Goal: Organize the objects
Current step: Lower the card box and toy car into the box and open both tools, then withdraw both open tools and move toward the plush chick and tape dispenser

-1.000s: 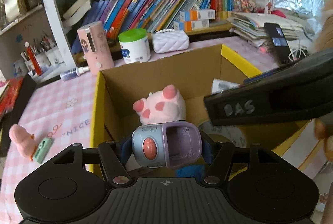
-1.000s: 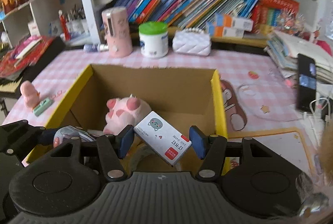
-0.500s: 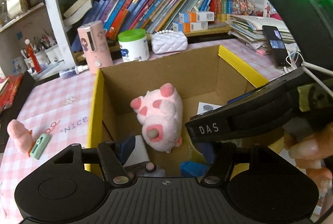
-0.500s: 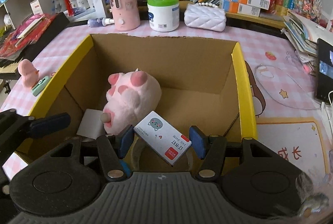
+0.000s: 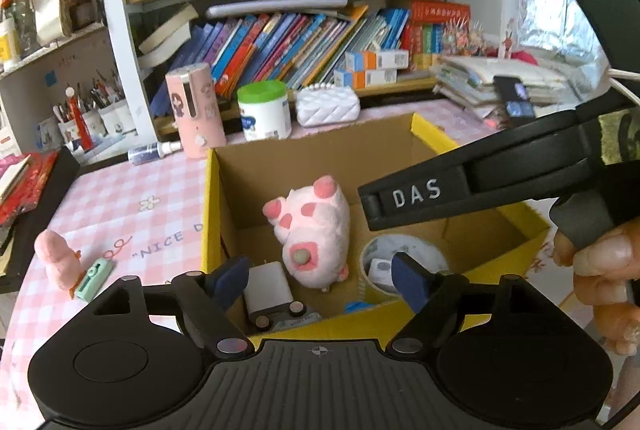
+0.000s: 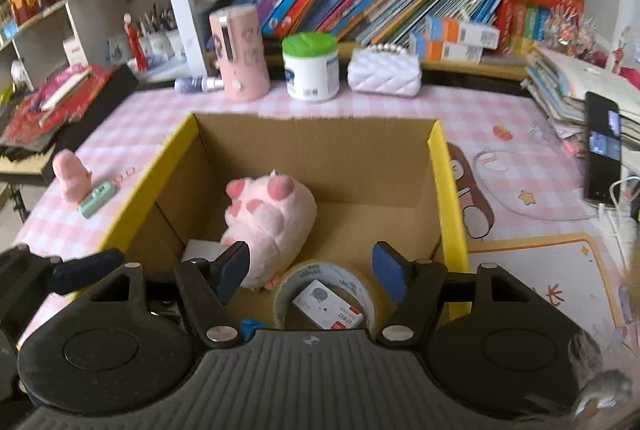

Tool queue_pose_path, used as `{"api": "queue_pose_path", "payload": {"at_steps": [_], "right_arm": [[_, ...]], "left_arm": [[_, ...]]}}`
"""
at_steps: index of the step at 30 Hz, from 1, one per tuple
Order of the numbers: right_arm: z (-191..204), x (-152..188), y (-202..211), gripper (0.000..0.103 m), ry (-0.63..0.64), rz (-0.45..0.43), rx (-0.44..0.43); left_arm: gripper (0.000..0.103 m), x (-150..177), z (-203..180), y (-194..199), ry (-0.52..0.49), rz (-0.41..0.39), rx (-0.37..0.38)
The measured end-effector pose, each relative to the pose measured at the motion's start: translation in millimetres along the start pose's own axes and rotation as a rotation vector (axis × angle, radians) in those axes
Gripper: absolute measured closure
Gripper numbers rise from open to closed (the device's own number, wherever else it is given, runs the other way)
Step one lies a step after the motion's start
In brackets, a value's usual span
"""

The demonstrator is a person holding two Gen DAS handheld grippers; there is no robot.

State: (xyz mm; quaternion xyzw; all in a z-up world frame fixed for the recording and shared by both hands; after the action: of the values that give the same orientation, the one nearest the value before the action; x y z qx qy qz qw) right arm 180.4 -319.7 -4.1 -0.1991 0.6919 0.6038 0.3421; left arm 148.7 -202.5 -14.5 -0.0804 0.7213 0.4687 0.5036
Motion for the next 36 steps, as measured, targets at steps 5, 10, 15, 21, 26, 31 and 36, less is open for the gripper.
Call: {"api": "queue_pose_path", "payload": {"at_steps": [5, 10, 15, 21, 26, 31, 36], "right_arm": [[-2, 5, 37, 0.032, -0.044, -0.08, 0.027], [-5, 20, 76, 0.027, -0.105, -0.159, 0.098], [-1, 48, 105, 0.022, -0.122, -0.204, 0.188], [12, 82, 111, 0.022, -0.139, -0.149, 0.244], [29, 100, 112, 0.019, -0.17, -0.08, 0.238], [60, 114, 112, 0.018, -0.151, -0.034, 0.212], [96, 125, 113, 0.017, -0.109, -0.004, 0.176]], "left_arm": [[0.017, 5, -1, 29, 0.011, -0.058, 0.012], [0.017, 16, 5, 55, 0.045, -0.089, 0.007], [0.016, 30, 15, 81, 0.081, -0.117, 0.002], [0.014, 59, 29, 91, 0.093, -0.043, -0.001], [0.014, 82, 43, 102, 0.112, 0.017, -0.01], [0.014, 104, 63, 114, 0.136, 0.073, -0.031], [0.014, 123, 84, 130, 0.164, 0.101, -0.059]]}}
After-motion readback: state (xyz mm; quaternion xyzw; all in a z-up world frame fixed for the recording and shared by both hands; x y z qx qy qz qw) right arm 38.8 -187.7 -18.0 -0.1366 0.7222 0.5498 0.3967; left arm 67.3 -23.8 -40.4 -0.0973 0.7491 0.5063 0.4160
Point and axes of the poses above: each gripper's, at about its wrist camera, not at the fingertips, and y roughly against the way its jaws point, z to its left, x to its underside, the point moved 4 cm from there along -y, roughly the way its jaws point, and after that the axes turned 11 degrees about x, right-handed, at the moved point
